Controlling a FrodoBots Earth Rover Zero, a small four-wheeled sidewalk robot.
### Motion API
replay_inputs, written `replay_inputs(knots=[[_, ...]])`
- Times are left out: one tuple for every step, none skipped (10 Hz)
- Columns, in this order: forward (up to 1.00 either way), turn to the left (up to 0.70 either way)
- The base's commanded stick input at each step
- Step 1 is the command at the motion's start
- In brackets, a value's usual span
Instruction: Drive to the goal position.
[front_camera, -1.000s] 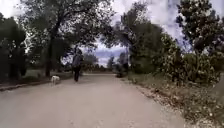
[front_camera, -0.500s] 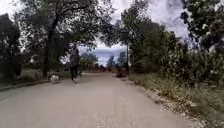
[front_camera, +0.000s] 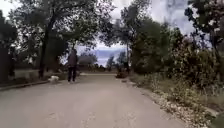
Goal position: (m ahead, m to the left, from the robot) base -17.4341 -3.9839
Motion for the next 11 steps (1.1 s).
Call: replay_inputs(knots=[[0.85, 0.34], [0.85, 0.34], [0.85, 0.1], [0.85, 0.0], [0.85, 0.0], [0.85, 0.0], [0.85, 0.0], [0.85, 0.0], [0.85, 0.0], [0.85, 0.0], [0.85, 0.0]])
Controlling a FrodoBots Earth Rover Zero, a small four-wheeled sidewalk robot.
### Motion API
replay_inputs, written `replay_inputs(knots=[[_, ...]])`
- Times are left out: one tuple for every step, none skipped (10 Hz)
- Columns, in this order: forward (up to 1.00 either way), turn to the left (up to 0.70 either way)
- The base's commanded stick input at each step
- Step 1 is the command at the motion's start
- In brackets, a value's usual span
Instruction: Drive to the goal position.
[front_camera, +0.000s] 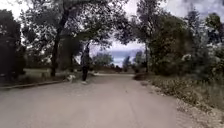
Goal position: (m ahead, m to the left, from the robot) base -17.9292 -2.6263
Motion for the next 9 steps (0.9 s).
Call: replay_inputs(knots=[[0.85, 0.0], [0.85, 0.0], [0.85, 0.0], [0.85, 0.0], [0.85, 0.0], [0.85, 0.0], [0.85, 0.0], [0.85, 0.0], [0.85, 0.0]])
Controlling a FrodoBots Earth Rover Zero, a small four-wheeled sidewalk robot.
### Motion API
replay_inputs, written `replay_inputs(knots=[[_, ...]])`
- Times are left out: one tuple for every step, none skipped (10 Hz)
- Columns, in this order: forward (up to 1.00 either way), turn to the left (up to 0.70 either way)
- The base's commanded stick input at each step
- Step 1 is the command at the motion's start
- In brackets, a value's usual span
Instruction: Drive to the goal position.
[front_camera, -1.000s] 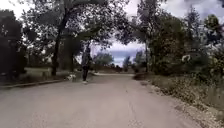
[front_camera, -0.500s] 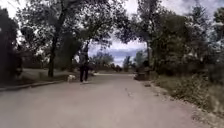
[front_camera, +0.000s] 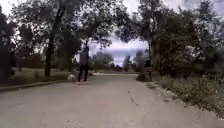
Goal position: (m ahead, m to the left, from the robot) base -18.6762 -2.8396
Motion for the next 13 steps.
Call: replay_inputs(knots=[[0.85, 0.0], [0.85, 0.0], [0.85, 0.0], [0.85, 0.0], [0.85, 0.0], [0.85, 0.0], [0.85, 0.0], [0.85, 0.0], [0.85, 0.0], [0.85, 0.0], [0.85, 0.0], [0.85, 0.0], [0.85, 0.0]])
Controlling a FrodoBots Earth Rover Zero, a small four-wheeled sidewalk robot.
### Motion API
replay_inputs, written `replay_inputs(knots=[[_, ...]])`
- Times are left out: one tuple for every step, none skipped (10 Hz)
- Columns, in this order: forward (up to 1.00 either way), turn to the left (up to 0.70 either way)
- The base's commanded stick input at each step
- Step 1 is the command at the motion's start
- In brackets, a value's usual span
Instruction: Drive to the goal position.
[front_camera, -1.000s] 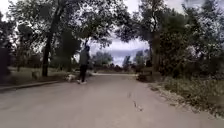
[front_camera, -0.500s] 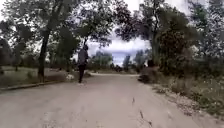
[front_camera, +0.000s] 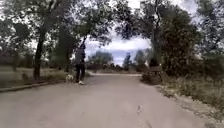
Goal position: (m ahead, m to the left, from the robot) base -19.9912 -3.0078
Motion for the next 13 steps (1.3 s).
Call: replay_inputs(knots=[[0.85, 0.0], [0.85, -0.26], [0.85, -0.34], [0.85, -0.26], [0.85, -0.14], [0.85, -0.02], [0.85, 0.0], [0.85, 0.0], [0.85, 0.0], [0.85, 0.0], [0.85, 0.0], [0.85, 0.0], [0.85, 0.0]])
